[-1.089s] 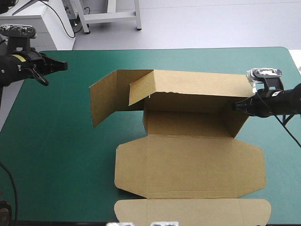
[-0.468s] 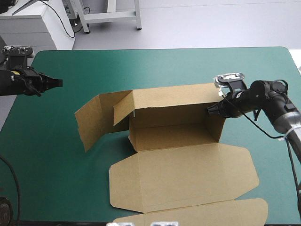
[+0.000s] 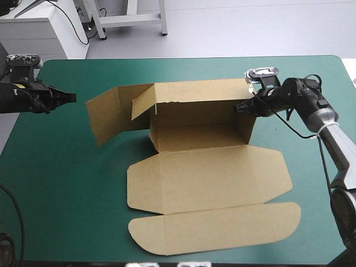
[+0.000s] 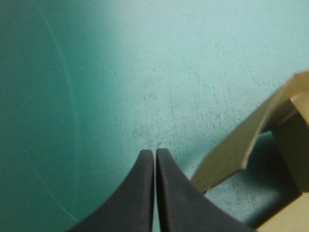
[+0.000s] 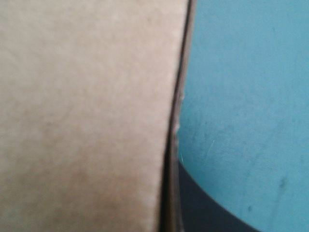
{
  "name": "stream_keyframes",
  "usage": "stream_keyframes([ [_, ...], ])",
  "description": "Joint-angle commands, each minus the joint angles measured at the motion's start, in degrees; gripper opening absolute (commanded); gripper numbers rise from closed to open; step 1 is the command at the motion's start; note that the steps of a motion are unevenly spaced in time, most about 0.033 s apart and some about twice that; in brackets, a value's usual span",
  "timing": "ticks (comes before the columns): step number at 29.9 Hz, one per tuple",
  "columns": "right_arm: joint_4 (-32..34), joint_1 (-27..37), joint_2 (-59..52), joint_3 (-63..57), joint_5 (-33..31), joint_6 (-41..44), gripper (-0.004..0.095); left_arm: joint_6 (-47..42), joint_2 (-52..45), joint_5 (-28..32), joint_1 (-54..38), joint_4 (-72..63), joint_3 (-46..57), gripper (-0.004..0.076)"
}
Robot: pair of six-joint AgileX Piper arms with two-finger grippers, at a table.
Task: Fold the box
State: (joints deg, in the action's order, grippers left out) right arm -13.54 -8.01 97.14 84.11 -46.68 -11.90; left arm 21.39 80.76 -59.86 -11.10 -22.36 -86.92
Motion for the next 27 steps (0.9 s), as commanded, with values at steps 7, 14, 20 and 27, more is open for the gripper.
stream_keyframes([
  [7, 1.84, 0.06, 2.49, 9.27, -3.46, -0.49, 0.0013, -0.05, -1.84, 2.39, 0.25, -1.35, -1.46, -0.0006],
  [14, 3.83, 0.06, -0.61, 14.36, -12.93, -0.16, 0.0012, 0.21, -1.84, 3.16, 0.25, -1.35, -1.46, -0.0006],
  [20, 3.83, 0.06, -2.92, 14.91, -19.87, -0.16, 0.0012, 0.52, -1.84, 2.98, 0.25, -1.35, -1.46, -0.0006],
  [27, 4.2, 0.06, -4.47, 14.8, -24.99, 0.52, 0.0012, 1.45, -1.84, 2.22, 0.25, -1.46, -1.46, -0.0006],
])
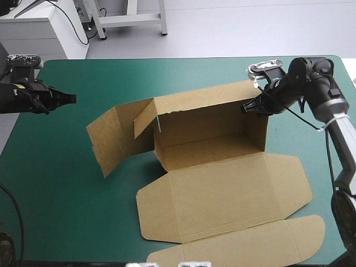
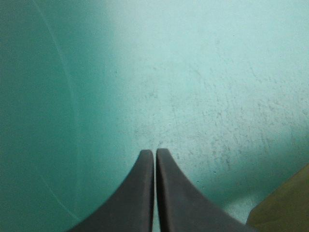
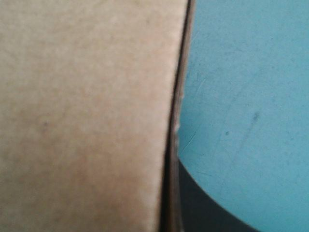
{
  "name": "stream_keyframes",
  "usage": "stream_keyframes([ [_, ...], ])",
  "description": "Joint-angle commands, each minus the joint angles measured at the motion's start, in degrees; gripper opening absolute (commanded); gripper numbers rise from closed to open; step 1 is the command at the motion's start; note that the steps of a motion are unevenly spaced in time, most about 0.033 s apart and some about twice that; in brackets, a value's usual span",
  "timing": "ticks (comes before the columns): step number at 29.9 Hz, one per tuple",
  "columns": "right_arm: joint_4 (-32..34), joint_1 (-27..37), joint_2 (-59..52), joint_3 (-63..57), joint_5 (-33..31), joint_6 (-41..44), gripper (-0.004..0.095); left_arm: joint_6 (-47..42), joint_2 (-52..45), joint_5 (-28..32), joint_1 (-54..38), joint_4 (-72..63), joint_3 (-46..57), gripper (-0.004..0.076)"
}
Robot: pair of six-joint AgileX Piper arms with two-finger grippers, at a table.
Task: Fold the box
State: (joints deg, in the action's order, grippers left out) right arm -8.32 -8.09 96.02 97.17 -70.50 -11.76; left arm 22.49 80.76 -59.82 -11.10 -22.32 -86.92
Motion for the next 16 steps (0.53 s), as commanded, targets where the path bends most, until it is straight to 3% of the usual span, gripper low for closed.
stream_keyframes([
  [1, -1.02, 0.14, -3.46, 1.25, -1.17, 0.9, 0.0012, 0.33, -1.84, 1.96, 0.25, -1.5, -1.46, -0.0006],
  [12, -0.17, 0.14, -1.06, -4.2, -0.74, 0.53, 0.0014, 1.73, -1.84, -0.29, 0.25, -1.78, -1.46, -0.0007],
  [16, -1.51, 0.14, 0.81, -4.2, 4.02, 0.42, 0.0014, 1.73, -1.84, -1.57, 0.25, -1.78, -1.46, -0.0008],
])
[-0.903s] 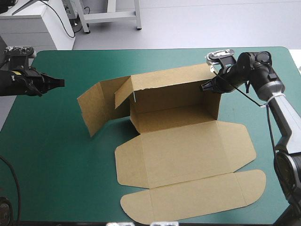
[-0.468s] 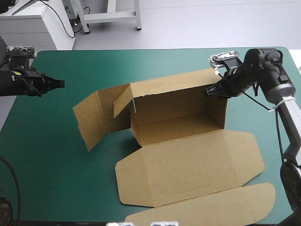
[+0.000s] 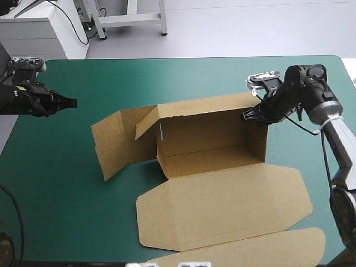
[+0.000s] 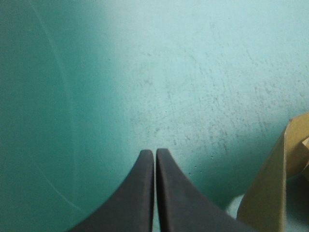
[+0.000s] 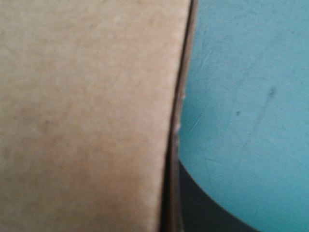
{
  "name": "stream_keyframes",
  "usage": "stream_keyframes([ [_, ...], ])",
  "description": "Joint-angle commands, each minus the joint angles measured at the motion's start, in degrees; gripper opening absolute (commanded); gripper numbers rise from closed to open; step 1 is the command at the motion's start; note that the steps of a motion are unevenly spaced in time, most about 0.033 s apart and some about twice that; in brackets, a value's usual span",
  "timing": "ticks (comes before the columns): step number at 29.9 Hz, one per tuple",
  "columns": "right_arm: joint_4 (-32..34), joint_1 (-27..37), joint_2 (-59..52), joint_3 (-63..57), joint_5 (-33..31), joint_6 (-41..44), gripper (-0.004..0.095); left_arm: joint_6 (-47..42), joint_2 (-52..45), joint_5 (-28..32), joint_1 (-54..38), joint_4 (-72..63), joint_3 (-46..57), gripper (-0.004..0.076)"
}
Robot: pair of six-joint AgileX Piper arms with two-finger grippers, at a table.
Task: Fold the box
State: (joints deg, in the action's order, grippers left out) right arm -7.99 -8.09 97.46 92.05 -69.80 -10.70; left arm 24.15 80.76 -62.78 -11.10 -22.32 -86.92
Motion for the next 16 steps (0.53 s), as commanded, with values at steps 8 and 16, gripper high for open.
stream_keyframes([
  [8, -2.11, 0.14, 3.1, 0.92, 13.17, 0.11, 0.0062, 0.06, -1.84, 0.57, 0.25, -2.17, -1.46, -0.0008],
  [16, -3.18, 0.14, 5.66, 0.92, 17.24, 1.29, 0.0404, 0.06, -1.84, -0.45, 0.25, -2.17, -1.46, -0.0008],
])
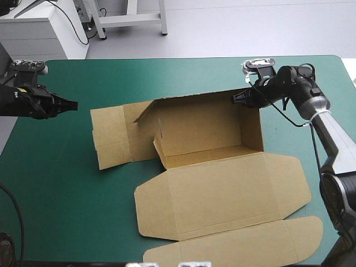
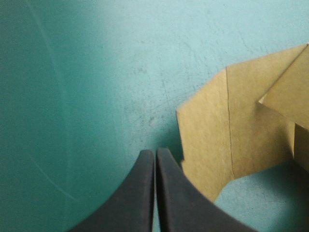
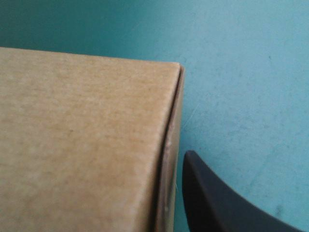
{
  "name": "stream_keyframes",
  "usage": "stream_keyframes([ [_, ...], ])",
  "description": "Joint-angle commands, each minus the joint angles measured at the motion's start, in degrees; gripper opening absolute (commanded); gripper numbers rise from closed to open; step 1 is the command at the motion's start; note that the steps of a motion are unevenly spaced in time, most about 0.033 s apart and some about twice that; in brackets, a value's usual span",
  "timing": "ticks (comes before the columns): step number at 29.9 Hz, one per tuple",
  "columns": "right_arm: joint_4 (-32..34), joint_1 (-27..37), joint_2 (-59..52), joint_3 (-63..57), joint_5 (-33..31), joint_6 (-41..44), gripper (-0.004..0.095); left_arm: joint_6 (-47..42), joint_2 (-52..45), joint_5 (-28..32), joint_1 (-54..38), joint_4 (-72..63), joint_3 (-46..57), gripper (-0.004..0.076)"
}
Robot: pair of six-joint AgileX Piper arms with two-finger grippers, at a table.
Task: Fold the box
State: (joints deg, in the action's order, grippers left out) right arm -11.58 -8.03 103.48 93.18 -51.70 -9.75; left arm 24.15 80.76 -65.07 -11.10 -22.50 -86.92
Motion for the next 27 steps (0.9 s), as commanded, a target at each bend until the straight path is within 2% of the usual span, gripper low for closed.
stream_keyframes([
  [1, 0.41, 0.08, -0.36, -0.21, 0.22, 0.35, 0.0404, 0.06, -1.84, 1.84, 0.25, -1.99, -1.46, -0.0008],
  [6, 0.41, 0.08, -0.36, 0.84, 2.51, 0.18, 0.0404, 0.2, -1.84, 1.76, 0.25, -1.99, -1.46, -0.0008],
  [16, 2.14, 0.08, -0.47, 11.36, -3.1, 0.18, 0.0404, 0.09, -1.84, 0.64, 0.25, -1.99, -1.46, -0.0008],
  [27, 5.38, 0.08, -0.97, 15.38, -4.57, 0.18, 0.0404, 0.09, -1.84, -0.43, 0.25, -1.99, -1.46, -0.0008],
])
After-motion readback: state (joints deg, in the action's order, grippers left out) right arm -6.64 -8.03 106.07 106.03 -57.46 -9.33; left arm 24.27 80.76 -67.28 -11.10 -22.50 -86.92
